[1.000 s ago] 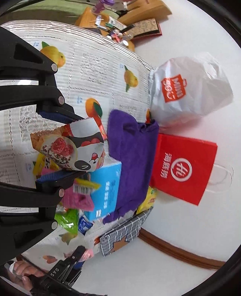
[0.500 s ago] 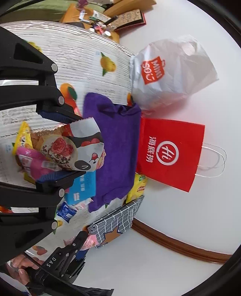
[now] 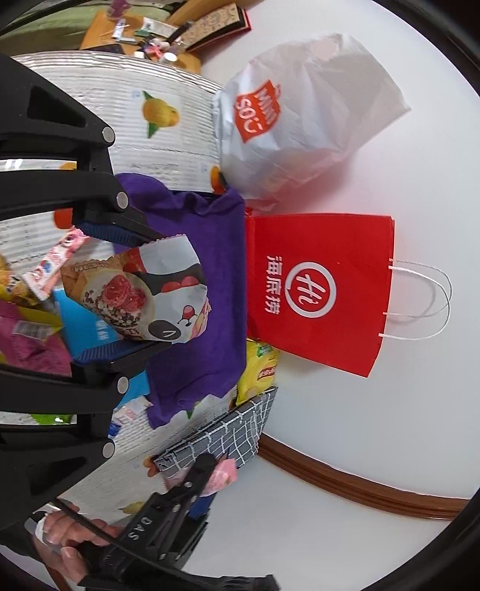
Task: Organize snacks
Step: 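Carry the panda bag in the left and pink candy in the right over the purple towel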
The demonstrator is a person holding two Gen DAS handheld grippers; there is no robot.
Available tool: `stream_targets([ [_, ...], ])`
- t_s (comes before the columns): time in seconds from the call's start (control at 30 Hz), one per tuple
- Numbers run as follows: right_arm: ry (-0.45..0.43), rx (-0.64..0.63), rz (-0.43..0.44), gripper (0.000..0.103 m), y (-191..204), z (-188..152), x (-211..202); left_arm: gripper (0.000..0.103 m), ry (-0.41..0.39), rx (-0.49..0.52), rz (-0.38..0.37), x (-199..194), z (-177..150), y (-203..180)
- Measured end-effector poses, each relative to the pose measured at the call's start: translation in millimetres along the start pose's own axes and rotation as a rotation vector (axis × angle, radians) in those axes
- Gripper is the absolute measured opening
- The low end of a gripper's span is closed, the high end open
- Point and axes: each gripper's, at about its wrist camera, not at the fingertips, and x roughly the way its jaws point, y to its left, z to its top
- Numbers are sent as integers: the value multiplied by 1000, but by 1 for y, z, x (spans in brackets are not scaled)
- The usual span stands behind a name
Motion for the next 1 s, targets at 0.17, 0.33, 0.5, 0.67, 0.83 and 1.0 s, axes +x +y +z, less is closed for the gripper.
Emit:
stream_targets([
  [0.17, -11, 6, 3, 36, -6, 20, 18, 44, 1, 8, 0, 17, 17, 1],
  [0.33, -7, 7, 14, 36, -12, 34, 42, 44, 6, -5, -9, 38, 36, 7],
  [0.5, -9, 20, 30, 36, -21, 52, 65, 44, 9, 0, -6, 60, 55, 8],
  [0.67, 1, 36, 24, 36, -32, 63, 89, 44, 8, -21, 7, 80, 72, 18],
  [0.83, 33, 44, 34, 36, -44, 52, 122, 44, 26, -45, 20, 109, 75, 36],
  [1.0, 102, 44, 29, 36, -54, 42, 156, 44, 96, -93, 32, 143, 64, 56],
])
